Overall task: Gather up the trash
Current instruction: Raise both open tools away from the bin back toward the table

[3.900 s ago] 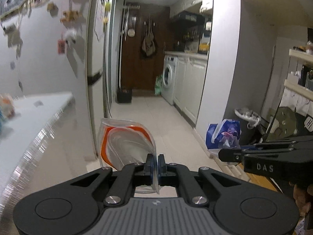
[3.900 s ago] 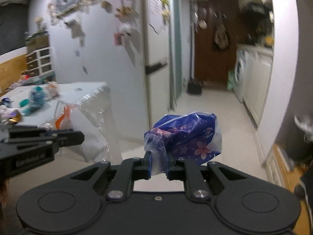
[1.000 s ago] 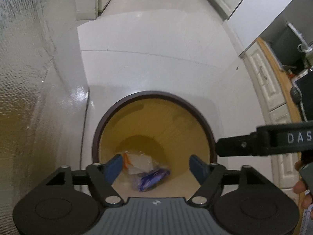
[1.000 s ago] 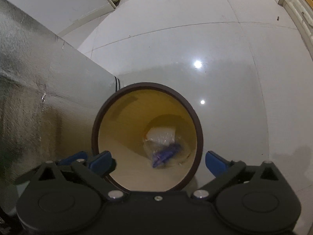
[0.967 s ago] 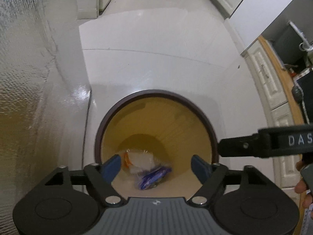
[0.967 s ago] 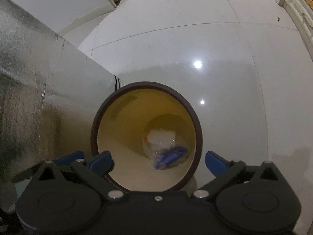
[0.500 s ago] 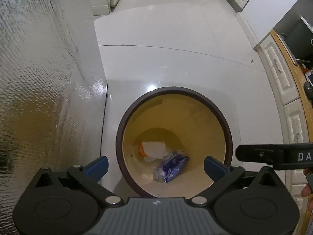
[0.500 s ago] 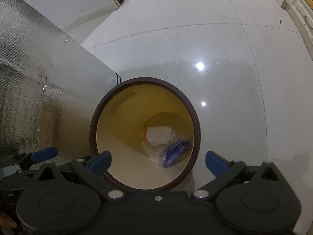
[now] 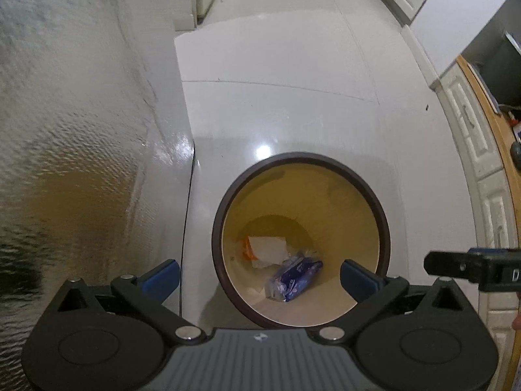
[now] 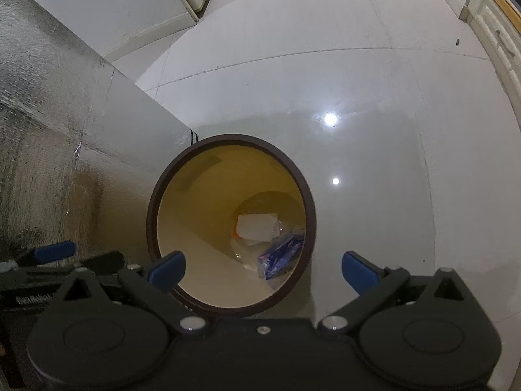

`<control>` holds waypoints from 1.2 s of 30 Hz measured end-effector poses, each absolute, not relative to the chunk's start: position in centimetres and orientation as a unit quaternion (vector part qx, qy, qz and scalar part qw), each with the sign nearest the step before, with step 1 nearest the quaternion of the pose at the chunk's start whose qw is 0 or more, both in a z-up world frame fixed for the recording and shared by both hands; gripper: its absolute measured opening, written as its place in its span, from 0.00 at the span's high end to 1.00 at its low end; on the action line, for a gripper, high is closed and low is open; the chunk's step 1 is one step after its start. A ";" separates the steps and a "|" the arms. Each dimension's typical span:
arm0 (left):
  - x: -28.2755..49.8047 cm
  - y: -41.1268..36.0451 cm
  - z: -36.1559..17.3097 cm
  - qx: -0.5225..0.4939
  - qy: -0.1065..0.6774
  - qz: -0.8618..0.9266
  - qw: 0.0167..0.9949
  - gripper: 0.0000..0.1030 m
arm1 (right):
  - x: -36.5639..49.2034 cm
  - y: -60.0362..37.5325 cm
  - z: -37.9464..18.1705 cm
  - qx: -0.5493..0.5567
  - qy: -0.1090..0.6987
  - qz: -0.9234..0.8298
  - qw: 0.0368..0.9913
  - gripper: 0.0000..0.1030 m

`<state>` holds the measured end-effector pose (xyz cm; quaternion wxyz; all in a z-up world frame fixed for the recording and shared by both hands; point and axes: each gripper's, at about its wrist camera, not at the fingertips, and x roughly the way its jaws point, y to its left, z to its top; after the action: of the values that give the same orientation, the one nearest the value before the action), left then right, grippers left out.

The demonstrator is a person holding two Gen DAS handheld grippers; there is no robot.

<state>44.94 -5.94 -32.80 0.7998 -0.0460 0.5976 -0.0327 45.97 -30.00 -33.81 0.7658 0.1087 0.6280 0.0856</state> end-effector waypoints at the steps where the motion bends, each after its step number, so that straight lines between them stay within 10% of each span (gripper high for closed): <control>1: 44.8 -5.9 -32.4 -0.047 0.594 -0.031 0.802 0.00 | 45.8 -30.1 -33.7 0.107 0.626 0.085 0.767 0.00; 36: 33.8 -10.2 -11.1 -0.003 0.415 -0.074 0.907 0.00 | 37.9 -32.5 -13.4 -0.006 0.420 0.154 0.894 0.00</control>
<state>33.76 -10.22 -11.13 0.9068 -0.0027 0.4150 -0.0741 37.87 -32.52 -13.36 0.8944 -0.0063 0.4199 0.1538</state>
